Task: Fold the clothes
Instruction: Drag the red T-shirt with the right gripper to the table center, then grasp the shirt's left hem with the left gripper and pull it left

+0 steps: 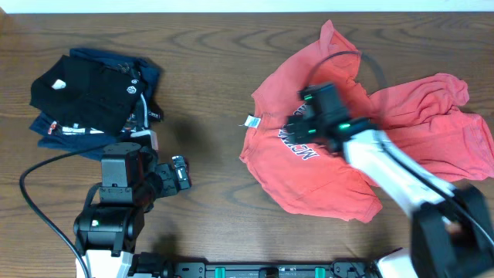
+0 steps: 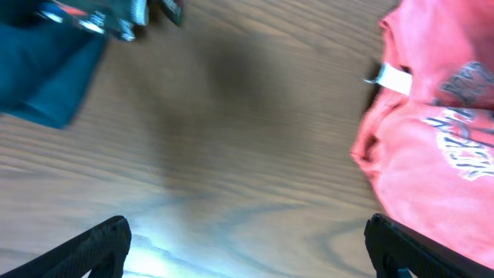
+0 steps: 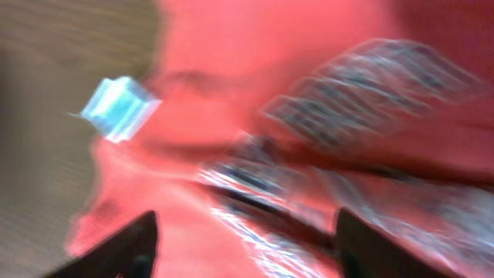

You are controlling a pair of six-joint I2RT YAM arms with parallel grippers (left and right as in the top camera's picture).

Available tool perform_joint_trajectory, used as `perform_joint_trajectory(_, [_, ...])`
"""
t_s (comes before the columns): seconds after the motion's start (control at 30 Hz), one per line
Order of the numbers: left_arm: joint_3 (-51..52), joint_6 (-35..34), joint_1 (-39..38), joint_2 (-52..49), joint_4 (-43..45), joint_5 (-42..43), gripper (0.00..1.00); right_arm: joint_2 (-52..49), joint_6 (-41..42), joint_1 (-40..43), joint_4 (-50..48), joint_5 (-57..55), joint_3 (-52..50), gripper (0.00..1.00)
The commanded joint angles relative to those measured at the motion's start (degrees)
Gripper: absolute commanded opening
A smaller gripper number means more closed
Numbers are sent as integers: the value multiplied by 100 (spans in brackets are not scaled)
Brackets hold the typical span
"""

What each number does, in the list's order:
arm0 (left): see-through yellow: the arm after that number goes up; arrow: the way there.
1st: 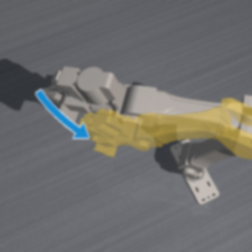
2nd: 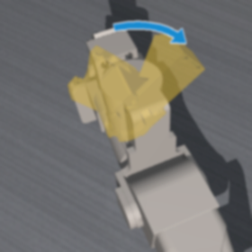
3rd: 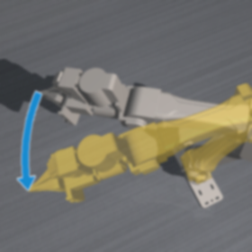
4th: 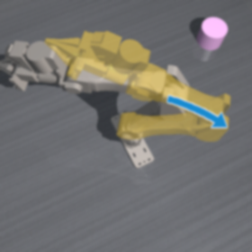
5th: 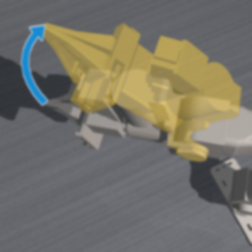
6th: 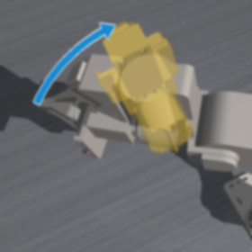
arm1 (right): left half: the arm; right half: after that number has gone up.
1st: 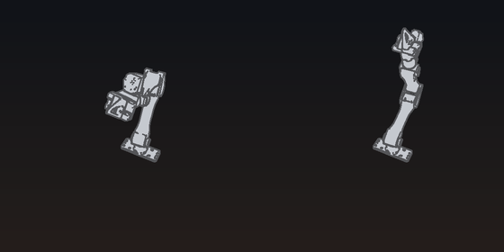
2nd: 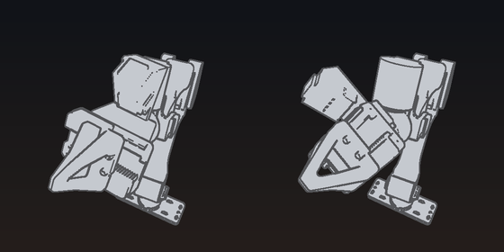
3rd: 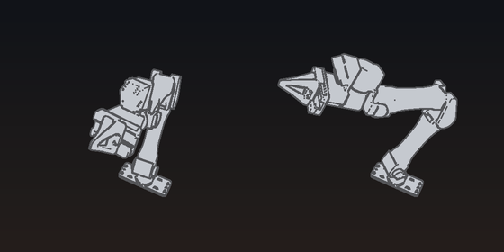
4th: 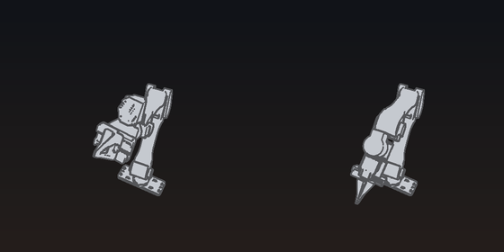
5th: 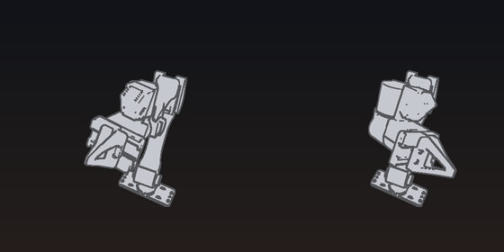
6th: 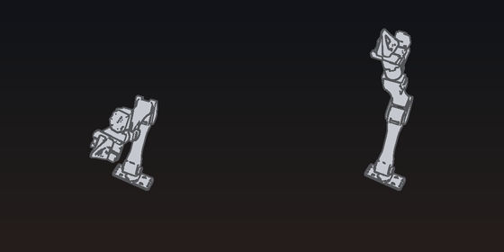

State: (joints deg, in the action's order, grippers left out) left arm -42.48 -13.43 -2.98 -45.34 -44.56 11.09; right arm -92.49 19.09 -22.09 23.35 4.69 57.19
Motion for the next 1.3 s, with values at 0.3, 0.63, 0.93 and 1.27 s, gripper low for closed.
perform_joint_trajectory(0.3, [409,-1187,-590,-1217,146,1812,98,1572,-94,2461,1858,-780,221,78])
perform_joint_trajectory(0.63, [494,-2490,-2675,-3169,1952,1845,99,1567,-96,2841,2247,-769,216,79])
perform_joint_trajectory(0.93, [494,-3206,-3589,-4568,3547,1762,89,1567,-96,2841,2479,-772,216,79])
perform_joint_trajectory(1.27, [476,-3215,-3375,-5005,4730,597,6,1567,-96,2841,2590,-772,216,79])
